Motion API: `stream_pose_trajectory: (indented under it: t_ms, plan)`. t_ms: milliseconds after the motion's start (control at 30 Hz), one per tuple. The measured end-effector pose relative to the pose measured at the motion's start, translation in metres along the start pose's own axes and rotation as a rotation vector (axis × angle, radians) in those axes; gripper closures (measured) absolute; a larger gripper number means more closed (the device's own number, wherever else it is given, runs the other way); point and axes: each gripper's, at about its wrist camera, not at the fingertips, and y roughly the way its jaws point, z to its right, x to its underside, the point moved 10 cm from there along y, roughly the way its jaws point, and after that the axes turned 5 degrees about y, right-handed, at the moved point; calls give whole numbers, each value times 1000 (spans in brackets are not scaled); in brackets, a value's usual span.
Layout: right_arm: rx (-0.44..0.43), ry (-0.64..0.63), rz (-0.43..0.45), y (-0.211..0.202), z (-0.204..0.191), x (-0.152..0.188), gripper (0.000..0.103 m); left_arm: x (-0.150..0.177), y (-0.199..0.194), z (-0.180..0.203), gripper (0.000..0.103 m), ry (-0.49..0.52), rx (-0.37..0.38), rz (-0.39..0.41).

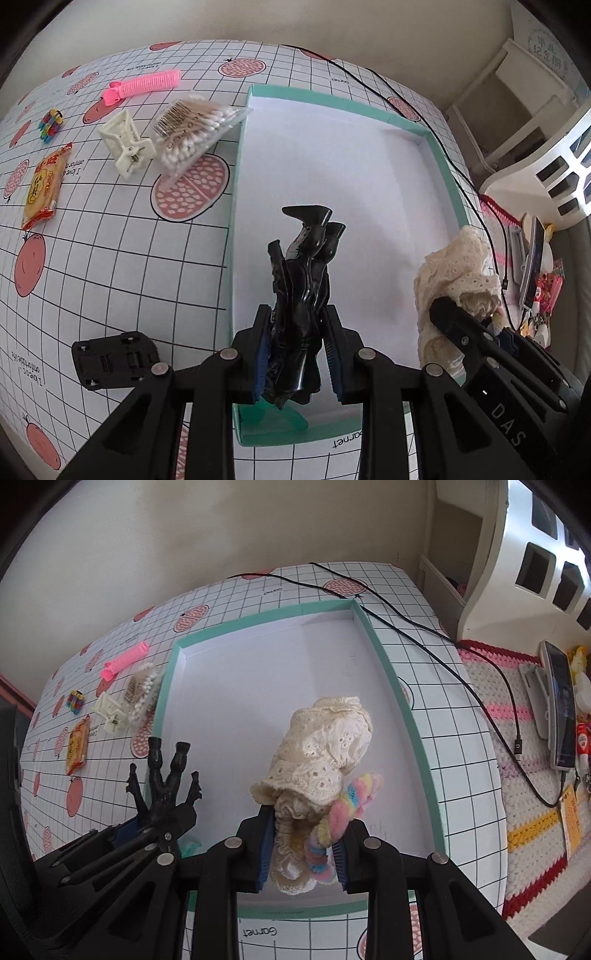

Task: Organize objects
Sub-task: 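Carry scrunchie with right gripper while left gripper carries black figure over teal box, then open right gripper to drop scrunchie in box while left holds black figure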

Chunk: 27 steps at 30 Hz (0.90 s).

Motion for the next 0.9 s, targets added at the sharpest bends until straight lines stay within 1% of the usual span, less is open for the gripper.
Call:
stream_pose_trajectory:
  t_ms: [167, 367, 400, 433, 533, 567, 633, 800, 900]
  plan:
    - [-1, 25, -4, 8, 10, -4, 73, 1, 12, 8, 74, 21, -7, -13]
    - [27, 3, 6, 13, 11, -7, 70, 1, 15, 17, 74, 58, -11, -16]
    - [27, 1, 9, 13, 12, -7, 69, 1, 15, 19, 71, 62, -10, -18]
    - [28, 1, 12, 13, 12, -7, 67, 1, 16, 19, 66, 64, -9, -21]
    - [32, 6, 15, 13, 13, -8, 61, 3, 16, 18, 59, 65, -25, -28]
    - [31, 10, 16, 13, 14, -8, 59, 4, 16, 18, 58, 64, -25, -32]
    - [25, 19, 21, 12, 15, -9, 49, 5, 16, 18, 55, 61, -13, -41]
    - [8, 26, 40, 5, 12, -11, 40, 4, 9, 21, 54, 64, 3, -27]
    - [-4, 27, 49, 2, 9, -12, 37, 4, 4, 21, 53, 69, -1, -16]
